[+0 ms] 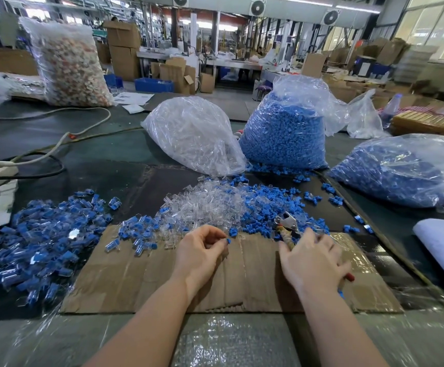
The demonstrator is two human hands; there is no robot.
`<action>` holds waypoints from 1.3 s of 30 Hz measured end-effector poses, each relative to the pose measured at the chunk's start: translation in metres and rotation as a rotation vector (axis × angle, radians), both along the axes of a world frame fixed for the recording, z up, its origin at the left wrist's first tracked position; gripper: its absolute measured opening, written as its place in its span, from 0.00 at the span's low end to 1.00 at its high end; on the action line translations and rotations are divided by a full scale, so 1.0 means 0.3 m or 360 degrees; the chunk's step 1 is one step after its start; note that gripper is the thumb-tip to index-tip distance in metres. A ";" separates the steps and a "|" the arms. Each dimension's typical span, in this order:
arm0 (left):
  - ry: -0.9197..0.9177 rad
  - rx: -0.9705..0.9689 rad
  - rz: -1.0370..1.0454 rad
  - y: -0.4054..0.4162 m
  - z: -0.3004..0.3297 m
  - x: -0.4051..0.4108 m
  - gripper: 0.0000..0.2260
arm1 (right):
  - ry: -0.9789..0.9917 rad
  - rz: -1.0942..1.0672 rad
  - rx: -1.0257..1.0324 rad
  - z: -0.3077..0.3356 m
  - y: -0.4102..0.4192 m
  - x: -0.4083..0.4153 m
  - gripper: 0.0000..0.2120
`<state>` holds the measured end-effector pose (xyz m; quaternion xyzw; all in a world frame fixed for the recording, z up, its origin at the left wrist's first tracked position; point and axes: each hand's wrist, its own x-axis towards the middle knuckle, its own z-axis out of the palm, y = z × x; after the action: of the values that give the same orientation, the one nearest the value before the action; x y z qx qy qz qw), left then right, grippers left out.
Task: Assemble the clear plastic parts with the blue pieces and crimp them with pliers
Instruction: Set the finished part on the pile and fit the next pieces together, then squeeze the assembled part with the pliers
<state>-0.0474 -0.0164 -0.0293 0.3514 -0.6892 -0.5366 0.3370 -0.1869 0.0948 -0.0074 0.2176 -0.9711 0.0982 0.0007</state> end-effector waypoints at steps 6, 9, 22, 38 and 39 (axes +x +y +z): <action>0.0091 0.0092 -0.0007 -0.001 0.005 -0.004 0.04 | -0.0105 0.0034 0.0207 0.005 0.028 -0.019 0.29; 0.0109 0.0120 0.0010 -0.003 0.006 -0.001 0.03 | 0.0052 0.0104 0.0136 0.016 0.028 0.000 0.21; 0.0321 0.0819 0.0076 -0.057 0.028 -0.012 0.03 | -0.0890 0.0788 -0.0553 0.120 0.010 0.105 0.16; 0.0233 0.0670 0.0190 -0.085 0.038 -0.022 0.04 | -0.1380 0.0939 -0.0386 0.159 0.016 0.125 0.09; 0.0234 0.0665 0.0195 -0.084 0.041 -0.021 0.04 | -0.1387 0.0944 -0.0398 0.158 0.014 0.123 0.09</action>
<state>-0.0537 -0.0414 -0.0170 0.4146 -0.5140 -0.6705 0.3382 -0.1500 0.0992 0.0401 0.4198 -0.7592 0.2902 -0.4041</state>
